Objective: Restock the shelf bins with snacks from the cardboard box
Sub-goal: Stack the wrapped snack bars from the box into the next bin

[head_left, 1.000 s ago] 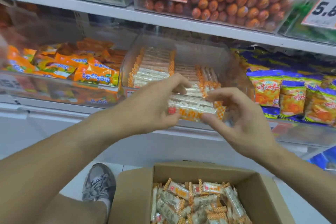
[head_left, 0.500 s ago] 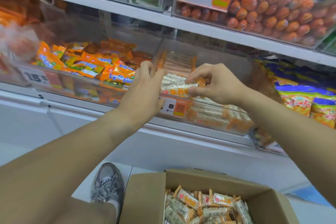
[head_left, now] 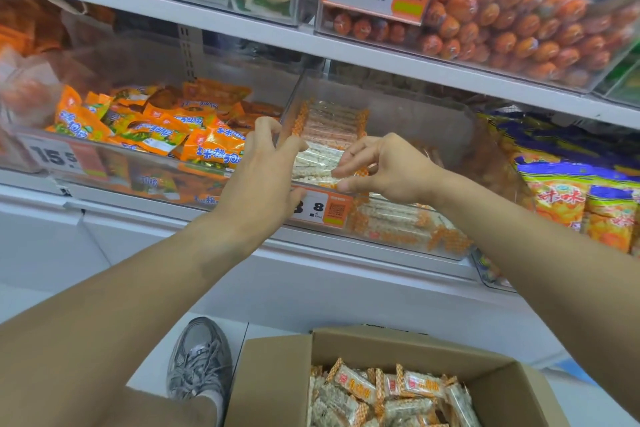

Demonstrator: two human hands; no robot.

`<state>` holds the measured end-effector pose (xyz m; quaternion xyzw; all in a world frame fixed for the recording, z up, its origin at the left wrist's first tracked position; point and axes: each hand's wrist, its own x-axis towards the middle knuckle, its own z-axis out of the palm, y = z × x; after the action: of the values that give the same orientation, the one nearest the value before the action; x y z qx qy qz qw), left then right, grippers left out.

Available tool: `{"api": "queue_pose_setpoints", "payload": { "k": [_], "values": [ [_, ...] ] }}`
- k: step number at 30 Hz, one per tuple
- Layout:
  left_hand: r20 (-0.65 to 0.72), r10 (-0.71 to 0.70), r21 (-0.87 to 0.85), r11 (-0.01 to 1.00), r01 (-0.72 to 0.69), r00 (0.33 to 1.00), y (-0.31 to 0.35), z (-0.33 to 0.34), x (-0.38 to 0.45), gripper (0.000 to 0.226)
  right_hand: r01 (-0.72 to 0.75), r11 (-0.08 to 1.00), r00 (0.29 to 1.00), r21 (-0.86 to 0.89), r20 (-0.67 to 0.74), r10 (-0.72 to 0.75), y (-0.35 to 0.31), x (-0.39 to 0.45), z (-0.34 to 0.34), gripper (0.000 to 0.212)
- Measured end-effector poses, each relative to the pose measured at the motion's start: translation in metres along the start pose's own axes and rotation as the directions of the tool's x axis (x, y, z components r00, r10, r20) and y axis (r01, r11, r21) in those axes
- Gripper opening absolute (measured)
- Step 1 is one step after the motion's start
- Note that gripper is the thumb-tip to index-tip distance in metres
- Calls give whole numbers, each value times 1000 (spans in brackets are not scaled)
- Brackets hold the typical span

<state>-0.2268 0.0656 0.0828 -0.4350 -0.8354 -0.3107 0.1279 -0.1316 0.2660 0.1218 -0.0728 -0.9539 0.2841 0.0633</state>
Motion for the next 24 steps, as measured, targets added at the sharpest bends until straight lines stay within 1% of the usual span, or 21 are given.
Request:
{"api": "queue_pose_setpoints", "payload": {
  "k": [2,6,9,12,16,17,18,19,20,21,22,23,24],
  "values": [
    [-6,3,4,1000,-3,1000,2,1,0,60,-1,999,999,-40,47,3,1,-4,2,16],
    [-8,14,11,1000,-14,1000,4,2,0,59,45,965,991,-259,134,-10,-4,-22,2,31],
    [-16,13,19,1000,-13,1000,2,2,0,59,74,969,987,-235,154,-38,-10,-29,8,35],
    [-27,-8,31,999,9,1000,1,4,0,58,94,969,990,-227,125,-67,-9,-27,21,32],
    [-22,-39,20,999,39,999,3,6,0,56,110,966,986,-234,152,-76,-3,-28,21,40],
    [-7,-48,30,998,49,999,5,5,0,56,104,965,988,-240,136,-73,-2,-32,18,44],
    [10,-58,53,997,57,998,8,4,0,56,86,967,995,-239,74,-70,-1,-39,17,45],
    [15,-66,81,995,65,998,11,4,0,56,80,969,995,-234,-37,-92,0,-49,18,44],
    [-4,-64,98,993,64,998,14,4,-1,55,105,969,973,-222,-180,-146,1,-61,20,38],
    [-55,-30,91,995,35,998,19,4,-2,51,143,969,926,-204,-319,-203,1,-77,23,31],
    [-129,38,46,998,-32,991,25,5,-3,43,172,966,872,-191,-428,-240,4,-95,27,24],
    [-199,121,-30,991,-129,973,33,6,-5,34,184,964,831,-191,-493,-257,9,-114,31,20],
    [-229,196,-117,967,-227,953,44,8,-6,27,179,965,815,-194,-520,-256,16,-132,36,17]
  ]
}}
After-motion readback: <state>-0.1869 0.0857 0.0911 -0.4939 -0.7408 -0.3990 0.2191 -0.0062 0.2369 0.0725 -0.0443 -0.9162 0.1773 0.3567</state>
